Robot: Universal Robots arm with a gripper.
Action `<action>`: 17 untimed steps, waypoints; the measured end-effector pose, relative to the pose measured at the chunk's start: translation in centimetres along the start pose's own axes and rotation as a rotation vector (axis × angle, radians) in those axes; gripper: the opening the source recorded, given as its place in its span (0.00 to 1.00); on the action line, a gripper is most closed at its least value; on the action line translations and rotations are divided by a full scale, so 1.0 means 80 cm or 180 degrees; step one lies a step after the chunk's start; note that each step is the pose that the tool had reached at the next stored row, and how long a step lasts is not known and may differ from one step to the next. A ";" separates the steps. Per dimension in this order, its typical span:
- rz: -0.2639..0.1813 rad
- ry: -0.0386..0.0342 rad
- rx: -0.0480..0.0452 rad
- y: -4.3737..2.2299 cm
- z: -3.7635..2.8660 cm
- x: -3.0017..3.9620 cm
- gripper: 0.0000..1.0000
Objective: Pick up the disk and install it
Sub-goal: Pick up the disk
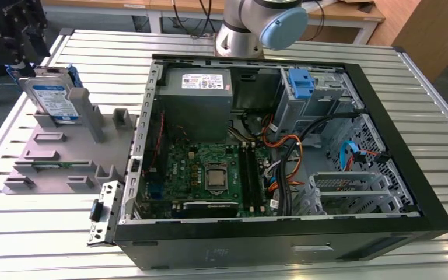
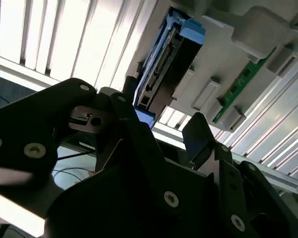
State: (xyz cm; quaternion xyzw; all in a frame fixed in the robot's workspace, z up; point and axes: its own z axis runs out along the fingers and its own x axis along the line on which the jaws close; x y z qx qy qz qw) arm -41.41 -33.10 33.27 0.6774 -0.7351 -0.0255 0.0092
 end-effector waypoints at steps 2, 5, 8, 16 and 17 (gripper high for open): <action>-0.0113 0.0005 -0.0002 -0.0001 0.0020 0.0001 0.64; -0.0243 0.0013 -0.0005 -0.0003 0.0075 0.0002 0.64; -0.0359 0.0019 -0.0007 -0.0006 0.0144 0.0003 0.64; -0.0466 0.0024 0.0002 -0.0007 0.0261 0.0006 0.64; -0.0458 0.0016 0.0002 -0.0007 0.0270 0.0006 0.64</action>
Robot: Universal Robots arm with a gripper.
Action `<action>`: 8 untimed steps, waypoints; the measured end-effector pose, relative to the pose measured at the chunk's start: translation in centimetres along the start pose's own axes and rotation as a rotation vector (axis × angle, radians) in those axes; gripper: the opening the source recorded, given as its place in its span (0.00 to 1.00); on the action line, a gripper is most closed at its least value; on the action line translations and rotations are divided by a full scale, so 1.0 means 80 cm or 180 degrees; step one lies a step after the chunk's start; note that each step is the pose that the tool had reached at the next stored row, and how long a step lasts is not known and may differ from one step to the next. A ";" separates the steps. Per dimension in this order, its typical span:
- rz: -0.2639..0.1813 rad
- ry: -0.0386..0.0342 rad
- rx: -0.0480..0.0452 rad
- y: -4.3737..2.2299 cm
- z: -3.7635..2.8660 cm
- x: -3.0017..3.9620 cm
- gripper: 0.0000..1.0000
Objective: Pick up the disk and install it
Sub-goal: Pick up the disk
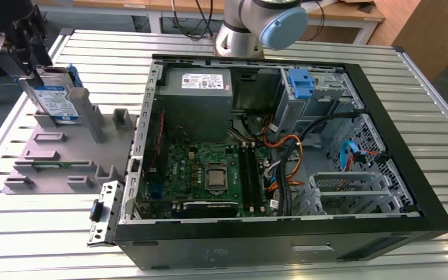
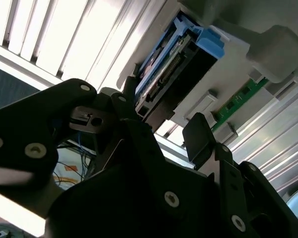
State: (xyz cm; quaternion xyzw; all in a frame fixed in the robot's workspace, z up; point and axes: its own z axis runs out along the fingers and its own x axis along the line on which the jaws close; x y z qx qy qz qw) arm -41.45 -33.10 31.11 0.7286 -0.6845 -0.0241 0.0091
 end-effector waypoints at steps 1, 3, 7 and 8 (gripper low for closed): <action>0.0020 -0.0008 0.0000 0.0000 0.0007 0.0000 0.64; 0.0064 -0.0021 0.0003 -0.0001 0.0022 0.0000 0.64; 0.0078 -0.0025 0.0003 -0.0004 0.0070 0.0002 0.64; 0.0079 -0.0025 0.0003 -0.0005 0.0087 0.0002 0.64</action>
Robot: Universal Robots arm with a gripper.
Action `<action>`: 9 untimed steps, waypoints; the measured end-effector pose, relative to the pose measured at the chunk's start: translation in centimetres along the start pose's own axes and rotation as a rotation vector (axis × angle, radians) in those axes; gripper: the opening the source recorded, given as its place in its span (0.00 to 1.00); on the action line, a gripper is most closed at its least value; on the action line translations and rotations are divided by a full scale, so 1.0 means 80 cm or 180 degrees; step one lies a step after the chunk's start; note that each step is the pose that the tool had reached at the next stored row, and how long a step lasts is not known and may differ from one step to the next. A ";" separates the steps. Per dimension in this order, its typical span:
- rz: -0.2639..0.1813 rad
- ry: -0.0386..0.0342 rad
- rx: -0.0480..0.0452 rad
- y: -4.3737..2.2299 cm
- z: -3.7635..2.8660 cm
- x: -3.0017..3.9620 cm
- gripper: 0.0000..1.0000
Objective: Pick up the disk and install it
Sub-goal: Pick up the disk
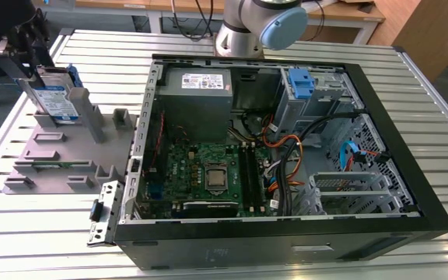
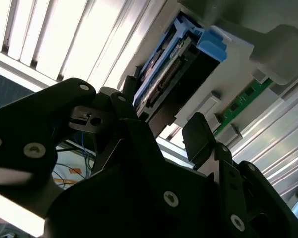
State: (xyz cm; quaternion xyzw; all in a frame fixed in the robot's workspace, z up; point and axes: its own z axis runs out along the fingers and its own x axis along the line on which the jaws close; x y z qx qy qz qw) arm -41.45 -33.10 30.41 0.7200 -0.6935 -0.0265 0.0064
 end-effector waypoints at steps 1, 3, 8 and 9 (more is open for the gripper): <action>0.0000 0.0000 0.0000 0.0000 0.0012 0.0000 0.64; 0.0000 0.0000 -0.0001 -0.0001 0.0025 0.0001 0.64; 0.0000 0.0000 0.0000 -0.0003 0.0036 -0.0036 0.64; 0.0000 0.0000 0.0000 -0.0003 0.0037 -0.0039 0.64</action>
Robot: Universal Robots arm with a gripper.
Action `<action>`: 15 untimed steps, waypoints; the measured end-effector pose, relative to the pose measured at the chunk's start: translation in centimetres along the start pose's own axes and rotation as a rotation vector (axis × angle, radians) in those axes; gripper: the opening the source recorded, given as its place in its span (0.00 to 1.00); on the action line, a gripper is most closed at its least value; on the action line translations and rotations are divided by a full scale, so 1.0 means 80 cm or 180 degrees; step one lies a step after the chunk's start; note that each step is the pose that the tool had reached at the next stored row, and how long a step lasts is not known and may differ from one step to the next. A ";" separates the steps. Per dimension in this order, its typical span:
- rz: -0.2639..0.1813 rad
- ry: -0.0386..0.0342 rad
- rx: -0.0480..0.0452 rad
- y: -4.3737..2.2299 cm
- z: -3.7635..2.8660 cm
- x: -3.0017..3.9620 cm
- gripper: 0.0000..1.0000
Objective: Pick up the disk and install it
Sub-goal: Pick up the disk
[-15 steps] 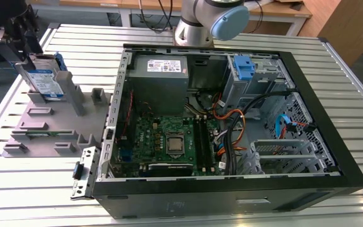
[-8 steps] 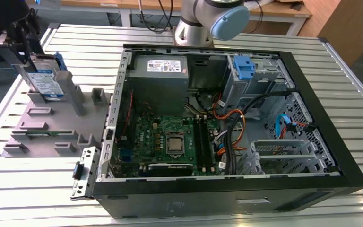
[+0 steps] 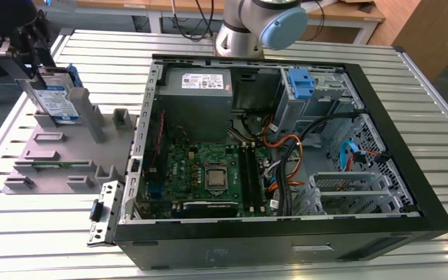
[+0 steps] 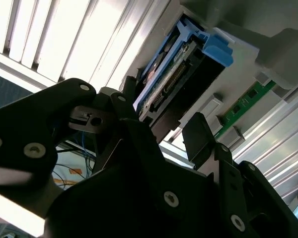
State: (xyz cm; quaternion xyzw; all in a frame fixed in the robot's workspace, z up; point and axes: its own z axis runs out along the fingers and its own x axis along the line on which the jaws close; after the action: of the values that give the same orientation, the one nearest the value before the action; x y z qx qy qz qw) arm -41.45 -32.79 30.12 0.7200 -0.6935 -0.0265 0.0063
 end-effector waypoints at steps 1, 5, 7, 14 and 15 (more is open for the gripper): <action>0.0000 0.0000 0.0000 0.0000 0.0000 0.0000 0.64; 0.0000 0.0000 0.0001 -0.0001 0.0011 -0.0001 0.64; 0.0000 0.0000 -0.0001 0.0000 0.0017 0.0000 0.64; 0.0000 -0.0001 -0.0001 -0.0001 0.0019 0.0000 0.64; 0.0000 -0.0001 0.0000 -0.0001 0.0019 0.0000 0.63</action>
State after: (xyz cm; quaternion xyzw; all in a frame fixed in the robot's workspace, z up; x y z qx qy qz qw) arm -41.45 -32.78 29.97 0.7199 -0.6935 -0.0266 0.0063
